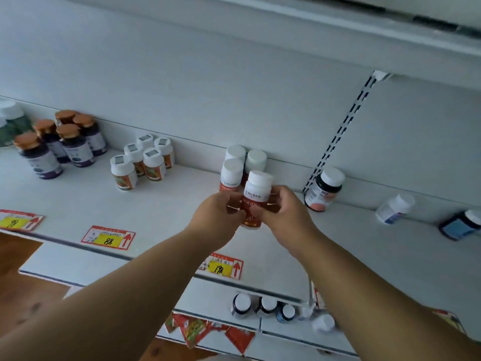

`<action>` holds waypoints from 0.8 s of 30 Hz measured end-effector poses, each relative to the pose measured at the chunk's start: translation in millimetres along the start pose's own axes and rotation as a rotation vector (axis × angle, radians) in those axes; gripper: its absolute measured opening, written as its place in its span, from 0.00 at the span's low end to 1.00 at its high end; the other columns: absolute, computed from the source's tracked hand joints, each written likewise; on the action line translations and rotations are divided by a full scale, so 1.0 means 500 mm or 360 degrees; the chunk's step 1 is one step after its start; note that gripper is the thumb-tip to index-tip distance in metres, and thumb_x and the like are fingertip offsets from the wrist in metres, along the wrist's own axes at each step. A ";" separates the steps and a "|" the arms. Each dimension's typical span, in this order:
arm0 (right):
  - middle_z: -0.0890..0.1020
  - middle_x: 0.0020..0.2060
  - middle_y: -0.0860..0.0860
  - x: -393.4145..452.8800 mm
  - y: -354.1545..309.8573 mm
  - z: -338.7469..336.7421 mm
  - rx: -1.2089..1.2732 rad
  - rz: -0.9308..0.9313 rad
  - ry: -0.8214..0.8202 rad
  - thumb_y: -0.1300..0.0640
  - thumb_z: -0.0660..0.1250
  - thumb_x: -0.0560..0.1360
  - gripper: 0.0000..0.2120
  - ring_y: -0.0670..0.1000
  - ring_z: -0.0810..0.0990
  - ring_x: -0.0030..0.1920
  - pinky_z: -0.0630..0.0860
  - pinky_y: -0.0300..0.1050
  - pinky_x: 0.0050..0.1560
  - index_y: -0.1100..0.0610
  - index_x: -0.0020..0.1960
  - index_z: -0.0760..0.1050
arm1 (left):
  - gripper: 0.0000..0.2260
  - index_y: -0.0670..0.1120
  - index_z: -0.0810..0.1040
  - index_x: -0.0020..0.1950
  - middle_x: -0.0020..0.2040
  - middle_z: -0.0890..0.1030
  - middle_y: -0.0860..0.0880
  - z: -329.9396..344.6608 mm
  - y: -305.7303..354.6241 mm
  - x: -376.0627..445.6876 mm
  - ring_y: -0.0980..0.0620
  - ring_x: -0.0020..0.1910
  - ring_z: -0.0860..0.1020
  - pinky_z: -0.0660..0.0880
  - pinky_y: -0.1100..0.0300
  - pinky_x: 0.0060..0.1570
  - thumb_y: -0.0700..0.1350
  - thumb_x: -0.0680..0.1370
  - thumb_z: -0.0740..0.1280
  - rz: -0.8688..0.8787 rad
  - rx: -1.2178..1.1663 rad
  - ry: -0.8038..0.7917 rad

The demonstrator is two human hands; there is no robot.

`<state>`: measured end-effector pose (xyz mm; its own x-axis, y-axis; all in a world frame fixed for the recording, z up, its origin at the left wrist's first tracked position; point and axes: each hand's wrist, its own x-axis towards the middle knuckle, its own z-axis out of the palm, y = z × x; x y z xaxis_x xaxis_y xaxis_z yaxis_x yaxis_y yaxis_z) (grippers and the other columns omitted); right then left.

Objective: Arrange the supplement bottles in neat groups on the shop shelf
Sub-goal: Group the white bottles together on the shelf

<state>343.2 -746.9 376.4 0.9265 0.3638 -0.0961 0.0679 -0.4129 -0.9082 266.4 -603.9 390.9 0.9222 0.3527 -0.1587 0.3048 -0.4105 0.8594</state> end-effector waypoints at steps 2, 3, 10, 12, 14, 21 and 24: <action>0.81 0.53 0.41 0.024 0.006 0.008 -0.0171 -0.0059 0.0022 0.50 0.78 0.70 0.22 0.45 0.81 0.53 0.77 0.40 0.51 0.46 0.59 0.71 | 0.09 0.53 0.78 0.58 0.52 0.81 0.55 0.013 -0.004 0.023 0.57 0.48 0.79 0.72 0.66 0.42 0.44 0.78 0.68 -0.0023 0.0084 0.0104; 0.80 0.53 0.42 0.036 0.011 0.013 -0.0202 -0.0088 0.0026 0.50 0.77 0.70 0.23 0.46 0.80 0.53 0.77 0.40 0.50 0.46 0.60 0.70 | 0.09 0.52 0.78 0.58 0.52 0.81 0.55 0.018 -0.007 0.030 0.56 0.48 0.78 0.72 0.65 0.44 0.44 0.78 0.68 -0.0027 0.0112 0.0125; 0.82 0.47 0.39 0.103 0.051 0.037 -0.0088 -0.0204 0.0057 0.58 0.76 0.71 0.17 0.41 0.82 0.50 0.79 0.38 0.49 0.42 0.49 0.72 | 0.19 0.54 0.75 0.67 0.60 0.78 0.54 0.034 -0.015 0.063 0.56 0.52 0.75 0.71 0.63 0.55 0.39 0.79 0.64 0.0040 0.0292 0.0000; 0.81 0.44 0.39 0.110 0.053 0.040 -0.0141 -0.0280 0.0119 0.60 0.75 0.72 0.15 0.37 0.81 0.46 0.76 0.32 0.44 0.43 0.47 0.73 | 0.20 0.55 0.74 0.70 0.61 0.77 0.53 0.038 -0.015 0.069 0.56 0.52 0.73 0.71 0.63 0.56 0.38 0.79 0.63 0.0062 0.0294 -0.0026; 0.79 0.42 0.36 0.110 0.055 0.043 -0.0273 -0.0348 0.0189 0.58 0.74 0.73 0.13 0.33 0.79 0.45 0.72 0.27 0.40 0.43 0.48 0.72 | 0.21 0.55 0.73 0.71 0.63 0.77 0.52 0.040 -0.016 0.073 0.56 0.53 0.73 0.71 0.62 0.58 0.39 0.79 0.64 0.0077 0.0303 -0.0044; 0.74 0.52 0.47 0.066 0.042 0.067 -0.0470 -0.0180 0.0410 0.49 0.76 0.71 0.24 0.46 0.74 0.50 0.65 0.31 0.40 0.55 0.61 0.71 | 0.20 0.55 0.72 0.70 0.65 0.76 0.54 0.018 -0.045 0.054 0.58 0.53 0.73 0.72 0.63 0.56 0.42 0.80 0.66 0.0212 0.0322 -0.0045; 0.74 0.55 0.50 0.010 0.020 0.090 -0.0567 -0.0154 0.0549 0.51 0.74 0.73 0.25 0.47 0.74 0.53 0.68 0.36 0.45 0.54 0.65 0.68 | 0.19 0.55 0.71 0.70 0.64 0.75 0.55 -0.015 -0.065 0.029 0.57 0.54 0.75 0.75 0.61 0.56 0.43 0.79 0.66 0.0293 0.0310 -0.0055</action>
<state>331.9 -711.7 348.4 0.9739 0.1422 0.1768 0.2261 -0.6720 -0.7052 268.2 -579.3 364.2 0.9730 0.2293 -0.0277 0.1679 -0.6203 0.7662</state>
